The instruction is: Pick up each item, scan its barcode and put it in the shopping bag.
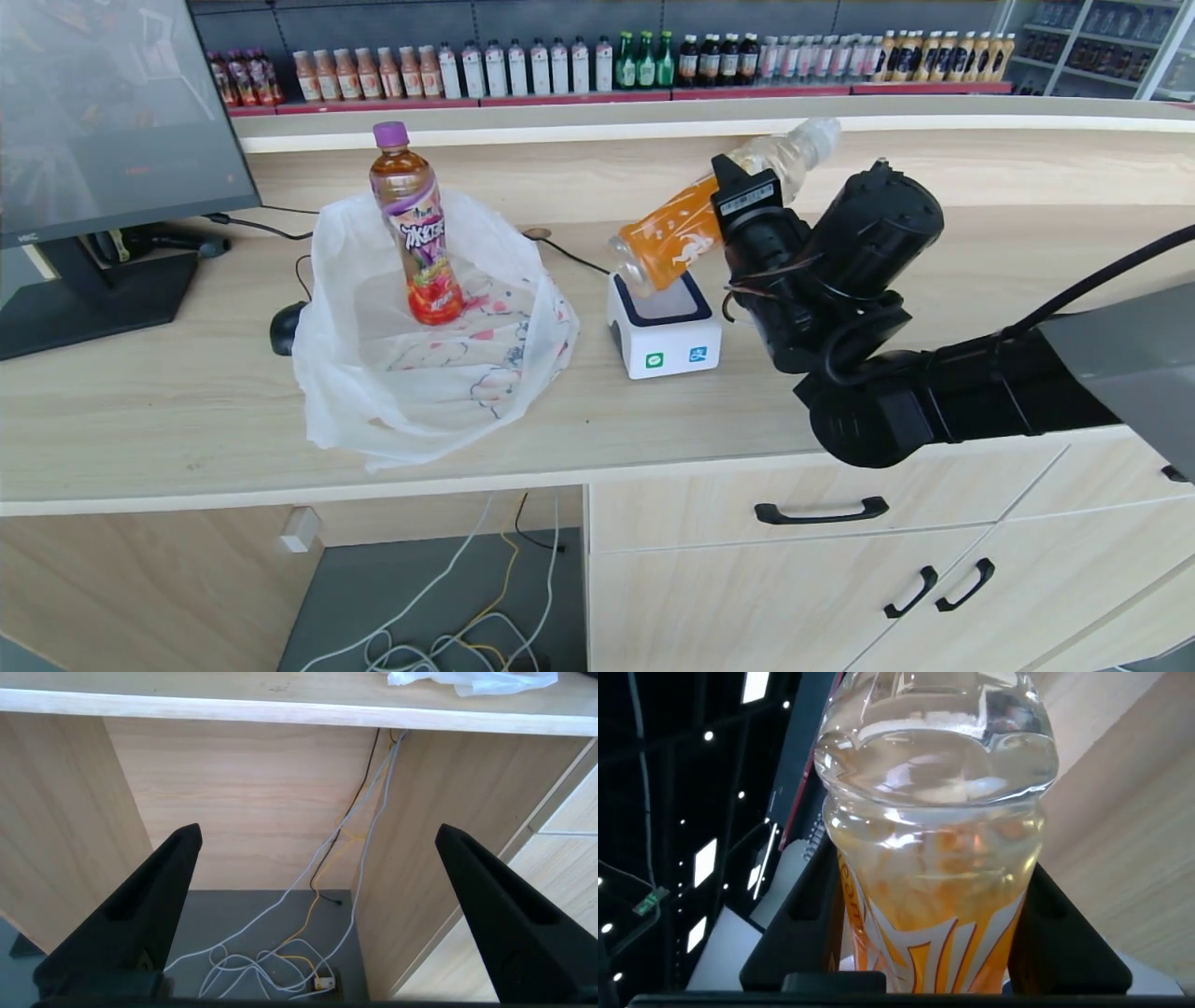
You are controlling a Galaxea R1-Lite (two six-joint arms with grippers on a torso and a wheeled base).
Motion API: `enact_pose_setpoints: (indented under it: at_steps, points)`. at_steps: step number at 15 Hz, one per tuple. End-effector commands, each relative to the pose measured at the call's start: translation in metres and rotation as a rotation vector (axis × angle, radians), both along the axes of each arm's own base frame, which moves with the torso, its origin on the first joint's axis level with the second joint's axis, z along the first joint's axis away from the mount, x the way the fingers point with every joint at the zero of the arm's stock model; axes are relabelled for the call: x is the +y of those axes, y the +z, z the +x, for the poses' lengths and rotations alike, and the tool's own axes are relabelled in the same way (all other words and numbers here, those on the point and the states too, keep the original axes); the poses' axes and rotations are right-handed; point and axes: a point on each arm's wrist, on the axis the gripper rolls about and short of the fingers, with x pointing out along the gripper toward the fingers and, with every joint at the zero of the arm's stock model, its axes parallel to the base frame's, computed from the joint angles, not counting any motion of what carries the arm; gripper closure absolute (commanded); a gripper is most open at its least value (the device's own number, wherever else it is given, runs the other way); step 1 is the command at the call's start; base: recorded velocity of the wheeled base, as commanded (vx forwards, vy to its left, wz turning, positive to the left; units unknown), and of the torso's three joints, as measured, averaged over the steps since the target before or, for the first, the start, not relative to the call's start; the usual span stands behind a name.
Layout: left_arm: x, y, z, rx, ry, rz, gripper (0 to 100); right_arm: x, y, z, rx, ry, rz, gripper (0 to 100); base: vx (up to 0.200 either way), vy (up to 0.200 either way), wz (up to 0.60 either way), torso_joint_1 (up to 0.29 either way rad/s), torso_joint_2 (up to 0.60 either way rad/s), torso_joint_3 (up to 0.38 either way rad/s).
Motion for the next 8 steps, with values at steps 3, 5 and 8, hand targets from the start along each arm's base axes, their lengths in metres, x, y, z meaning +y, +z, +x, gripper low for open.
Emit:
enact_pose_setpoints:
  at_steps: [3,5,8]
  points:
    - [0.0000,0.0000,0.0000,-0.001,-0.001,0.000,0,-0.0005,-0.0054,-0.0006,0.022,0.017,0.033,100,0.000,0.000,0.00,0.000,0.00,0.000]
    - [0.0000,-0.0001,0.0000,0.001,0.001,0.000,0,-0.0001,-0.0047,-0.0012,0.022,0.023,0.042,100,0.000,0.000,0.00,0.000,0.00,0.000]
    - [0.0000,0.0000,0.0000,-0.001,0.001,0.000,0,0.0003,-0.0084,0.0006,0.030,0.021,0.038,100,0.000,0.000,0.00,0.000,0.00,0.000]
